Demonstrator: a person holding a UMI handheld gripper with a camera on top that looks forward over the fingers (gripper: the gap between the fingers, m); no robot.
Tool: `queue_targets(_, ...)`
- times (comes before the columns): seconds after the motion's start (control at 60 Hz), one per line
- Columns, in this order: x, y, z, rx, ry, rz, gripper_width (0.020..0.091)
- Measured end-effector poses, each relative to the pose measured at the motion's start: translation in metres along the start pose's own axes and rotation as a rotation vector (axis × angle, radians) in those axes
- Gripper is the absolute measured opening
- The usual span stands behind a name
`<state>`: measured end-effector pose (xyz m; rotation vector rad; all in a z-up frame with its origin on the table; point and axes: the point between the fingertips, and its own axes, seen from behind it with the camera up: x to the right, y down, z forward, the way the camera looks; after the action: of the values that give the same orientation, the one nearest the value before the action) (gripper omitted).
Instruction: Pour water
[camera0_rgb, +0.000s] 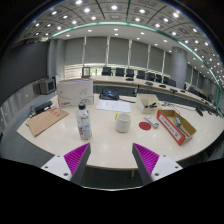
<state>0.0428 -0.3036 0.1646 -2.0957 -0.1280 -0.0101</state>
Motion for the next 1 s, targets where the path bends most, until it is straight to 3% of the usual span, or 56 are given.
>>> queue_targets(0.233,-0.100,-0.017,0.095,0.070,-0.058,0.002,0.0859)
queue_targets(0.467,-0.134,-0.041,0.205,0.146,-0.003,0.058,0.0853)
queue_targets(0.633,-0.139,-0.041,0.254,0.151,0.033,0.081,0.0715)
queue_targets(0.667,-0.138,-0.045,0.256,0.170,0.047,0.081,0.0658)
queue_targets(0.7,-0.136,-0.048,0.257,0.179,0.058,0.079,0.0557)
queue_targets(1.0,-0.150,-0.054,0.261,0.163,0.045,0.036,0.0400)
